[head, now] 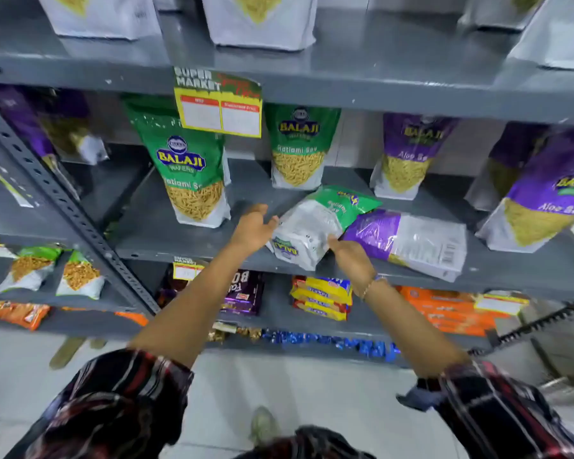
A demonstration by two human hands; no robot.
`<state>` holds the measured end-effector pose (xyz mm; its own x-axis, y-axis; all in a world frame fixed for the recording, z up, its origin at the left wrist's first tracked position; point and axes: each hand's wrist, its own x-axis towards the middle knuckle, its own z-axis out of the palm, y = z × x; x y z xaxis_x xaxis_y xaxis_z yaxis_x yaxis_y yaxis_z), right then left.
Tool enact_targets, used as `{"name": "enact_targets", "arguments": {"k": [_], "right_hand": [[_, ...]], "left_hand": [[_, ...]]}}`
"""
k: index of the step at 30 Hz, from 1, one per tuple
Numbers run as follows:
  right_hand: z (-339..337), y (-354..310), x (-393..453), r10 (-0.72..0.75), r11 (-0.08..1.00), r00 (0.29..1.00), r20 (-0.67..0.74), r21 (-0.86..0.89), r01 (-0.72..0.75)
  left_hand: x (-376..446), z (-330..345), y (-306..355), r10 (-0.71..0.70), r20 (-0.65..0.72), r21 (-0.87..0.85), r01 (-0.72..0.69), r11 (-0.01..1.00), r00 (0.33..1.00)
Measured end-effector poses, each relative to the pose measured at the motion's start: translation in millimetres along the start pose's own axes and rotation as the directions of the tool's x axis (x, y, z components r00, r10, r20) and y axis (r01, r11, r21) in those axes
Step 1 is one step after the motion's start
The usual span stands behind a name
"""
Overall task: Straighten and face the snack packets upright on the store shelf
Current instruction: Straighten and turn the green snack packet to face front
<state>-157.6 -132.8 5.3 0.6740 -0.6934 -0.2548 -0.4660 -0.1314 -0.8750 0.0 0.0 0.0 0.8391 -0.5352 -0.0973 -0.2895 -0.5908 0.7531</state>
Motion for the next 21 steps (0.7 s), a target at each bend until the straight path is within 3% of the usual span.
{"name": "enact_targets", "arguments": {"k": [3,7,11,17,21], "right_hand": [[15,-8,11,0.215,0.938,0.974,0.069,0.264,-0.226],[29,-11,16,0.274,0.906,0.949,0.156,0.288,-0.309],[35,-2,13,0.245,0.917,0.956,0.161,0.283,-0.282],[28,15,-2,0.123,0.926,0.948,0.293,0.311,-0.216],[38,25,-16,0.004,0.925,0.967,0.253,0.366,-0.100]], "left_hand": [[13,4,-12,-0.193,0.109,-0.065,0.200,0.978,0.975],[25,6,-11,-0.212,0.322,-0.292,0.310,0.905,0.923],[32,6,-18,-0.084,0.467,-0.380,0.285,0.880,0.880],[42,-8,-35,0.023,0.707,-0.328,0.299,0.896,0.707],[36,-11,-43,0.036,0.644,-0.388,0.287,0.876,0.764]]}}
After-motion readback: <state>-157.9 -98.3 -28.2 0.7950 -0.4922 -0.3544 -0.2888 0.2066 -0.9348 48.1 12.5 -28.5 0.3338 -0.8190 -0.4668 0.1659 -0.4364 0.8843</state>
